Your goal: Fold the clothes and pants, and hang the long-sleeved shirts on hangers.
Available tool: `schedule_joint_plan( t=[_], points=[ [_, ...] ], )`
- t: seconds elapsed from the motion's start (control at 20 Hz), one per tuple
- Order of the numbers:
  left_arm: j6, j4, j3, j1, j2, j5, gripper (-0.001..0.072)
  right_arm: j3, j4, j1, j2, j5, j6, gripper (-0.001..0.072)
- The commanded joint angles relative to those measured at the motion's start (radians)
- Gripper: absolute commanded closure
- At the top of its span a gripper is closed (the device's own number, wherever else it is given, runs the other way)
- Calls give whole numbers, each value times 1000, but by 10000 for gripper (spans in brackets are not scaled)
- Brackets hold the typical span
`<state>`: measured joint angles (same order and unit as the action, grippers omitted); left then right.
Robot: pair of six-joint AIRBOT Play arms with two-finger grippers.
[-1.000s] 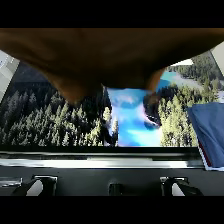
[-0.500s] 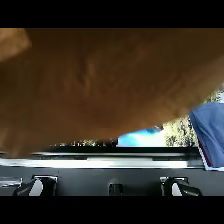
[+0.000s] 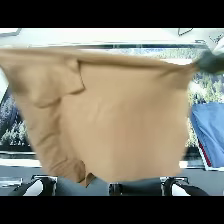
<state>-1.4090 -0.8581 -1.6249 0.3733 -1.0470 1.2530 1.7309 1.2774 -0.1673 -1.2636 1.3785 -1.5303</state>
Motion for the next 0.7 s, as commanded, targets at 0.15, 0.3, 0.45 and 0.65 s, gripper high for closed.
schedule_joint_plan(
  t=[0.15,0.3,0.45,0.65],
  points=[
    [38,6,319,-150,-457,-207,685,-71,-73,134,-531,-200,-241,674],
    [41,149,285,-163,-597,-355,685,-71,-108,132,-571,-405,-246,674],
    [43,189,251,-169,-631,-554,685,-69,-93,122,-547,-673,-243,673],
    [72,188,251,-206,-641,-756,684,-69,-86,123,-558,-811,-242,673]
  ],
)
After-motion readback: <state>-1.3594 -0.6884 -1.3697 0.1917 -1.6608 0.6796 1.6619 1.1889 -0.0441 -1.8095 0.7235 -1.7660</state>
